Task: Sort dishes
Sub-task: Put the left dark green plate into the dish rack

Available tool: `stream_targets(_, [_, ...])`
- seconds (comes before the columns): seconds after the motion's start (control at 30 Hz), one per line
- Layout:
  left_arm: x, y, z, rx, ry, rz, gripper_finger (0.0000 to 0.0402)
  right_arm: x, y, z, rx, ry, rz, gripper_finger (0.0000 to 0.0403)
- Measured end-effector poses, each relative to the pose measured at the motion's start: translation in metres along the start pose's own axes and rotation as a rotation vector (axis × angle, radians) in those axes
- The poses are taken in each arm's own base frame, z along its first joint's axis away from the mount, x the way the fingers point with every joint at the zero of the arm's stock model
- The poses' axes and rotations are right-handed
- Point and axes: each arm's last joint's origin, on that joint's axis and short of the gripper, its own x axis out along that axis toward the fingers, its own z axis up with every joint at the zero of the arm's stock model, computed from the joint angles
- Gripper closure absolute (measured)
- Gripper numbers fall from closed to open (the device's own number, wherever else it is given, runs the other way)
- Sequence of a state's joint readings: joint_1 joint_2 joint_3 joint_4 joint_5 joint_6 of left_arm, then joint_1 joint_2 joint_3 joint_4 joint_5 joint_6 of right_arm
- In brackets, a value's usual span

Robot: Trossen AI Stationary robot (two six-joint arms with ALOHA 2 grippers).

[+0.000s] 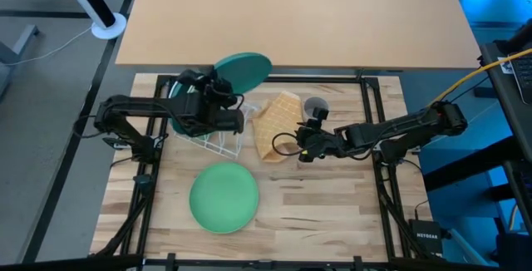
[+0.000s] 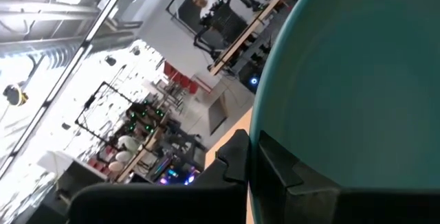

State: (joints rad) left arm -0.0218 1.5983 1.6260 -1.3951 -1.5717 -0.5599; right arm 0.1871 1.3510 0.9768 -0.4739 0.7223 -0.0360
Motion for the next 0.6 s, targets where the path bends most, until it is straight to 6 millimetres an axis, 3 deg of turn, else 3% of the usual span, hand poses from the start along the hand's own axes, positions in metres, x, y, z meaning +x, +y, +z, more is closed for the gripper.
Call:
stream_targets(0.3, [-0.009, -0.014, 0.000, 0.057, -0.019, -0.029, 0.0401, 0.005, 0.009, 0.003, 0.011, -0.017, 0.143, 0.0271])
stream_targets(0.6, [-0.021, -0.020, -0.001, 0.097, -0.038, -0.070, 0.0401, 0.025, 0.028, -0.001, -0.032, 0.037, 0.182, 0.0271])
